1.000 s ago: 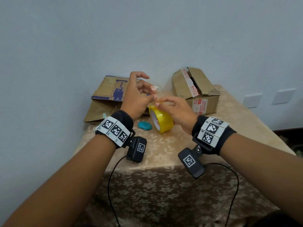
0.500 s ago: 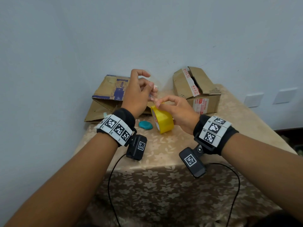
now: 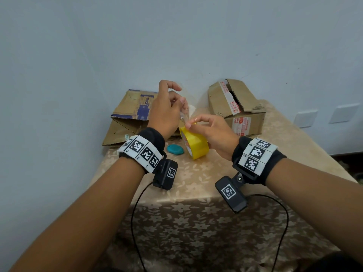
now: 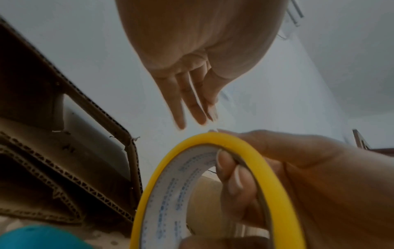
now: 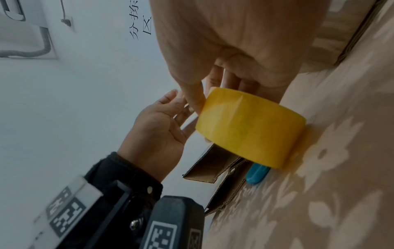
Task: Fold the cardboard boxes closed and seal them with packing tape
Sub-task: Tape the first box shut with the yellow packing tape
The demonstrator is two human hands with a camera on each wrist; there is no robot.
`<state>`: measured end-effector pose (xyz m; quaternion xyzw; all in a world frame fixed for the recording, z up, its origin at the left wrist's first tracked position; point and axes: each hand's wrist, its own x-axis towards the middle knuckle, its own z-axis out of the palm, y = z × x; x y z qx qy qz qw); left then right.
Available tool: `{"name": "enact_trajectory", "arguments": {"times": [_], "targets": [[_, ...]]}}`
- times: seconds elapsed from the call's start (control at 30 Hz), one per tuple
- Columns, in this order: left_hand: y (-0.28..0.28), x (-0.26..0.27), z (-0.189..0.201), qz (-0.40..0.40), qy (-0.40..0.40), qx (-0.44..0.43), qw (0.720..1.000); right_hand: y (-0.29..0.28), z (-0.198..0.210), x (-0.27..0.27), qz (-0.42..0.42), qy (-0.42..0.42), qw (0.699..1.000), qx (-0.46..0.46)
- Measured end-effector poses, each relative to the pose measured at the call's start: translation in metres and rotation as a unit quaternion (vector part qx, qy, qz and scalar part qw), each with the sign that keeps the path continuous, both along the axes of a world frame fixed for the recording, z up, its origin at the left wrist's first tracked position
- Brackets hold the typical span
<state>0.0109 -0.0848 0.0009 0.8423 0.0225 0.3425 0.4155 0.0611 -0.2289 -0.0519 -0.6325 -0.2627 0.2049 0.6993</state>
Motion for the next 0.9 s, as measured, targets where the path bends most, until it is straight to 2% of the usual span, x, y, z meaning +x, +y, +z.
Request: {"name": "enact_trajectory", "arguments": {"times": [0.2,0.63,0.83,0.9], "targets": [[0.003,0.001,-0.001,-0.004,0.026,-0.088,0.996,0.000,0.001,0.001,0.018,0.009,1.000,-0.003],[-0.007,-0.002,0.001,0.006,0.002,-0.159,0.987,0.005,0.000,0.000,0.016,0.007,1.000,0.008],[0.009,-0.002,0.019,0.043,-0.059,-0.269,0.960,0.006,-0.003,0.000,-0.014,-0.023,1.000,-0.008],[0.017,-0.004,0.024,0.044,-0.046,-0.275,0.959,0.001,-0.003,0.001,-0.006,-0.007,1.000,0.005]]}}
